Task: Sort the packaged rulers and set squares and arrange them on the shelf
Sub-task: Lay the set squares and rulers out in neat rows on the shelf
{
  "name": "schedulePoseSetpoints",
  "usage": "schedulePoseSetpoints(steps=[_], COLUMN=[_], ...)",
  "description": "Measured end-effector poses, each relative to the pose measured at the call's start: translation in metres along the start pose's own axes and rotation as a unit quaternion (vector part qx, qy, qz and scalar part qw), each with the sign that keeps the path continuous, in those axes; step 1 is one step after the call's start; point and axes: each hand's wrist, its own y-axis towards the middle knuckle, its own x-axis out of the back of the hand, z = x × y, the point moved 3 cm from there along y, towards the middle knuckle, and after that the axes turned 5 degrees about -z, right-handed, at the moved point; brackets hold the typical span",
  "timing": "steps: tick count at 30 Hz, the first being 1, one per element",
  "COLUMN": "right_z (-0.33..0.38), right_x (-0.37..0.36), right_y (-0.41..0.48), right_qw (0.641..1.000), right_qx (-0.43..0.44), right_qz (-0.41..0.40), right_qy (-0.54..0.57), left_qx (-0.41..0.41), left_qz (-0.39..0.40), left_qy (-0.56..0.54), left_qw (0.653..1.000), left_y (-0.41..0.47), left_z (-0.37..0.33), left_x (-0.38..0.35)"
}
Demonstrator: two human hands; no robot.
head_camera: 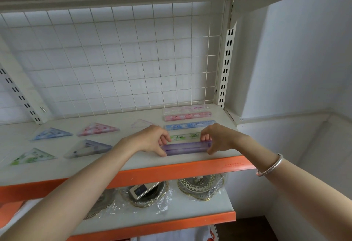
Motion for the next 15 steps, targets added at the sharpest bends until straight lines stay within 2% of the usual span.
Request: schedulePoseSetpoints(steps=[15], right_z=[-0.0005], right_x=[-0.0007], right_y=[0.0018], right_qw=[1.000], right_qx=[-0.011], right_qz=[0.002], right_qy=[-0.015], left_qx=[0.012], left_qz=[-0.018], left_qy=[0.011], left_qw=[1.000], left_y=[0.0034], left_z=[-0.0011], left_x=[-0.0100])
